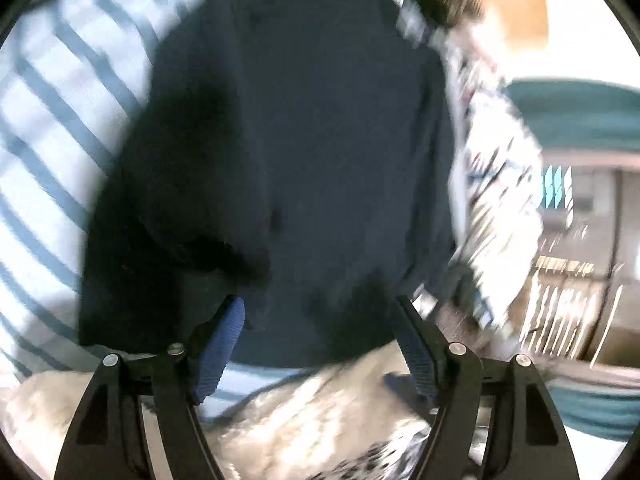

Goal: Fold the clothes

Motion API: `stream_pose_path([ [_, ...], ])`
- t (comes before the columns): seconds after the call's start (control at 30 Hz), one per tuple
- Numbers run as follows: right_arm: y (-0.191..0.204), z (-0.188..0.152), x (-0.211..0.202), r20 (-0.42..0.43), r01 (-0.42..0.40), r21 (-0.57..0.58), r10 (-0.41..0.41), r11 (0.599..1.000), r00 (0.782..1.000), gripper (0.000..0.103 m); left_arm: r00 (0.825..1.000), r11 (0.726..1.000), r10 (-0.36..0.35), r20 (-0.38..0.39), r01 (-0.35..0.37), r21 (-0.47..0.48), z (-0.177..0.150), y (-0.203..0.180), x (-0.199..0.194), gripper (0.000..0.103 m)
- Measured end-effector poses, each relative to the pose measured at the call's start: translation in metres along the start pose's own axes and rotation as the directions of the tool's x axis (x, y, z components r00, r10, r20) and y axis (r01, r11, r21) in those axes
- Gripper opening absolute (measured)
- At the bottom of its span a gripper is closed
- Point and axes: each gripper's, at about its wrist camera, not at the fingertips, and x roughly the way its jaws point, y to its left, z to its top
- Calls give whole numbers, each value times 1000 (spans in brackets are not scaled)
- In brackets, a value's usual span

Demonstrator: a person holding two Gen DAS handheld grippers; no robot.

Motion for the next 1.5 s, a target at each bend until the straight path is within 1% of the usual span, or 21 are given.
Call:
stream_pose_path([
  [0.03,0,0,-1,2,12,-17,-12,1000,1000,79,997,999,10,80,-6,-41,0,7,-18,76],
  [0.1,11,5,4,8,43,-73,-43,996,999,78,971,992,38,236,-9,-124,1,20,-54,76],
  [0.2,39,16,15,15,104,-211,-104,972,995,71,932,967,92,351,0,-254,-5,53,-79,75],
  [0.27,64,15,21,31,140,-331,-137,933,990,64,932,946,41,361,80,-313,-10,80,-84,75],
  [0.33,99,6,30,67,168,-495,-156,852,986,57,914,917,16,405,148,-370,-18,98,-87,75],
  [0.43,151,-18,49,123,184,-737,-139,651,983,43,866,838,-55,496,310,-449,-33,117,-90,75],
  [0.5,179,-36,70,122,166,-847,-121,504,985,39,838,776,-83,539,394,-493,-41,127,-90,75],
  [0.57,196,-45,96,103,151,-899,-136,412,985,38,821,758,-118,559,438,-483,-48,130,-92,75],
  [0.6,202,-50,108,100,150,-915,-148,374,984,39,820,764,-128,558,440,-472,-46,129,-91,75],
  [0.67,203,-47,137,120,194,-913,-219,358,968,50,825,780,-132,549,428,-456,-43,126,-91,75],
  [0.7,202,-44,153,128,219,-909,-263,355,956,50,830,790,-126,543,415,-451,-41,123,-91,75],
  [0.8,197,-34,196,145,287,-895,-384,343,912,47,865,816,-84,494,345,-465,-33,121,-84,75],
  [0.87,191,-28,203,143,293,-886,-391,358,909,15,886,830,-55,461,297,-472,-28,119,-79,75],
  [0.9,188,-24,199,141,291,-875,-370,388,918,10,895,837,-40,444,273,-475,-25,119,-77,75],
  [0.93,184,-18,191,132,281,-857,-343,432,930,8,904,843,-27,426,249,-477,-24,119,-75,75],
  [1.03,168,8,150,77,199,-747,-214,635,974,7,925,848,34,378,174,-501,-20,119,-67,75],
  [1.13,134,40,99,69,115,-590,-93,799,993,7,943,848,86,322,101,-520,-12,116,-60,75],
  [1.2,111,60,70,74,65,-470,-33,880,997,7,953,855,112,281,51,-516,-4,111,-53,75],
  [1.33,48,76,66,8,150,-233,-152,961,988,7,976,893,164,141,-87,-441,16,94,-22,75],
  [1.43,7,71,87,-113,197,-119,-210,973,971,13,976,906,205,70,-162,-392,24,87,-6,75],
  [1.5,-8,67,95,-160,190,-66,-199,980,967,24,973,913,227,35,-200,-356,26,83,0,75],
])
